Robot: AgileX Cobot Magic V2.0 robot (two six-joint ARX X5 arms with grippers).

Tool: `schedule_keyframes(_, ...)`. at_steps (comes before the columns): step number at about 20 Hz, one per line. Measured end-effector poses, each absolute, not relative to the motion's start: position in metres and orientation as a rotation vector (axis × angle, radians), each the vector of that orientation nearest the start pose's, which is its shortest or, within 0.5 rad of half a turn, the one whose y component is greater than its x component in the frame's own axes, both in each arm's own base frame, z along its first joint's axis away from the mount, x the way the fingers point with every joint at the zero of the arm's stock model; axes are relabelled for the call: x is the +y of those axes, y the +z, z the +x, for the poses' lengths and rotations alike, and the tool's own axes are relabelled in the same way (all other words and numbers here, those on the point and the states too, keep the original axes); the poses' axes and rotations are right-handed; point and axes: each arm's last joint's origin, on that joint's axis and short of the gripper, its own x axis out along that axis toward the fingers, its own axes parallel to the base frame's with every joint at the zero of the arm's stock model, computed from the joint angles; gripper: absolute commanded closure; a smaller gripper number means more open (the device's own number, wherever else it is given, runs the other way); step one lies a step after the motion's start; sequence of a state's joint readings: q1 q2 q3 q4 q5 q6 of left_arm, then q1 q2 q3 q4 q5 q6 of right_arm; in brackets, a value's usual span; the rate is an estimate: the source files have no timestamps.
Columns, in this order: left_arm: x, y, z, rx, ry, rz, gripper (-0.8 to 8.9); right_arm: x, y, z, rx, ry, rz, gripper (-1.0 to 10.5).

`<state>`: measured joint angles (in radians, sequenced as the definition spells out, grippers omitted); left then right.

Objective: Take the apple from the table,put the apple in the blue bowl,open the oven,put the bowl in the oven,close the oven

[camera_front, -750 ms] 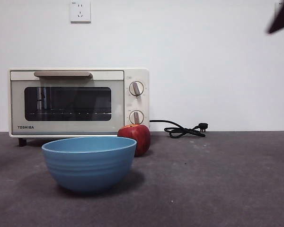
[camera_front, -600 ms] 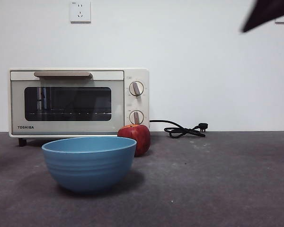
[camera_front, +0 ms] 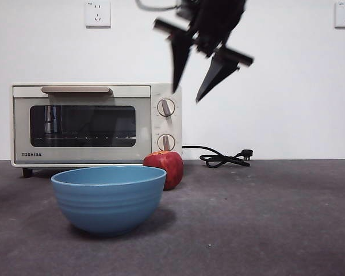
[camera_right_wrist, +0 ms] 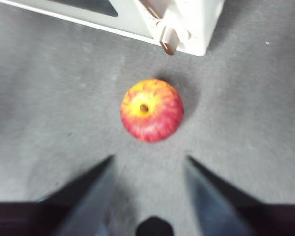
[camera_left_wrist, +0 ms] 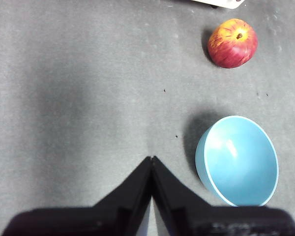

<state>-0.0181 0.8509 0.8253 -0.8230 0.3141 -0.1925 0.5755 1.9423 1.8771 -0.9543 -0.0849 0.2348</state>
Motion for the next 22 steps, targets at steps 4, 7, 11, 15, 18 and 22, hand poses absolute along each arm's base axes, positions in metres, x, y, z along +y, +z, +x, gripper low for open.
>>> schedule_keyframes(4,-0.012,0.284,0.155,0.872,-0.235,-0.298,8.18,0.256,0.293,0.361,1.08,0.466,-0.095,3.1)
schedule_keyframes(7,-0.012,0.284,0.155,0.871,-0.235,-0.297,8.18,0.266,0.277,0.366,1.112,0.448,-0.128,3.1)
schedule_keyframes(11,-0.012,0.284,0.155,0.871,-0.235,-0.297,8.18,0.274,0.243,0.377,1.17,0.418,-0.16,3.1)
schedule_keyframes(15,-0.012,0.284,0.156,0.873,-0.235,-0.297,8.18,0.279,0.228,0.386,1.153,0.405,-0.164,3.1)
schedule_keyframes(18,-0.012,0.284,0.156,0.873,-0.235,-0.297,8.18,0.282,0.219,0.39,1.138,0.409,-0.158,3.1)
schedule_keyframes(22,-0.012,0.284,0.156,0.873,-0.235,-0.297,8.18,0.284,0.206,0.393,1.161,0.403,-0.167,3.1)
